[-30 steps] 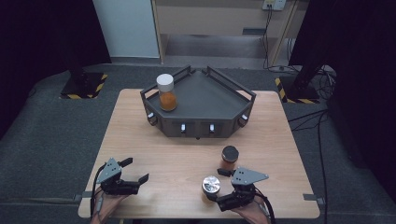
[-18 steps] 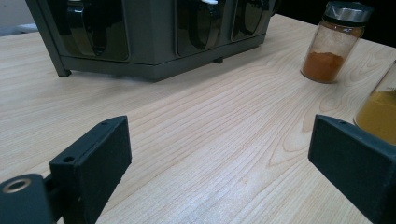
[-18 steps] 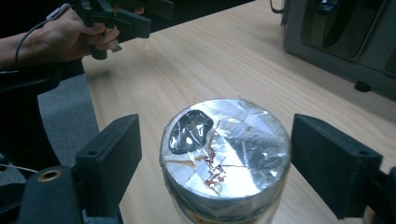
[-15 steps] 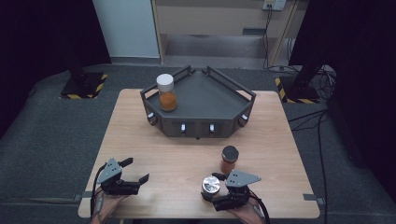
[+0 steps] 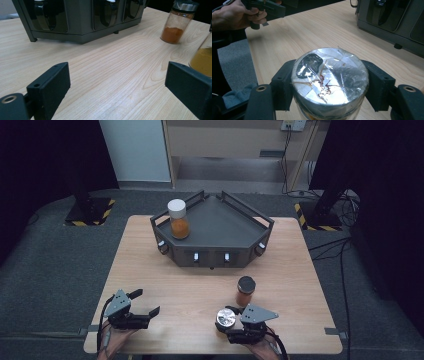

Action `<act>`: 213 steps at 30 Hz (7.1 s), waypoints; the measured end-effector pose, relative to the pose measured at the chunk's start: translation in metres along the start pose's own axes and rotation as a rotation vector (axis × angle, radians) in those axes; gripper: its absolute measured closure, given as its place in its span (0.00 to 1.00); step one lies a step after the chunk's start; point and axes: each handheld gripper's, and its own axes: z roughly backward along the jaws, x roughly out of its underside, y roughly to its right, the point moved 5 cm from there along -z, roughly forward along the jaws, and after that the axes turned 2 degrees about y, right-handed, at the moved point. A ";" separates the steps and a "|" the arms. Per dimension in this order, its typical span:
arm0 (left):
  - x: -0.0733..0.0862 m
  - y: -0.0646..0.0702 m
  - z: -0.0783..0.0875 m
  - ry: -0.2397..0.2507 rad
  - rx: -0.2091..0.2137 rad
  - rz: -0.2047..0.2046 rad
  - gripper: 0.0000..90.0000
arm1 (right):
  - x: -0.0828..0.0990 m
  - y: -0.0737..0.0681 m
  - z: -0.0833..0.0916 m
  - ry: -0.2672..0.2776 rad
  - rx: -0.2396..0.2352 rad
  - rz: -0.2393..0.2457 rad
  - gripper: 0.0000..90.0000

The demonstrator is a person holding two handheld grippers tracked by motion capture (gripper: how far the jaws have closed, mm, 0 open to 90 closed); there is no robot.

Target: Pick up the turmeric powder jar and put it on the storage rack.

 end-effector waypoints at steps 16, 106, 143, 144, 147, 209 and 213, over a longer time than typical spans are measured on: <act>0.000 0.000 0.000 -0.001 -0.002 0.001 0.06 | -0.008 -0.001 0.001 0.006 -0.004 0.015 0.38; 0.000 -0.001 -0.002 -0.015 0.007 0.002 0.06 | -0.213 0.067 -0.054 0.068 0.200 -0.010 0.38; 0.000 -0.002 -0.002 -0.013 0.007 0.008 0.06 | -0.219 0.116 -0.117 0.071 0.360 -0.042 0.38; 0.001 -0.002 -0.002 -0.013 0.007 0.009 0.06 | -0.218 0.117 -0.119 0.073 0.362 -0.046 0.38; 0.001 -0.002 -0.002 -0.011 0.007 0.011 0.06 | -0.215 0.120 -0.124 0.075 0.366 -0.056 0.38; 0.000 -0.001 -0.002 -0.013 0.013 -0.004 0.07 | -0.191 0.141 -0.162 0.064 0.386 -0.117 0.37; 0.000 -0.001 -0.002 -0.013 0.014 -0.004 0.07 | -0.191 0.140 -0.160 0.070 0.392 -0.128 0.27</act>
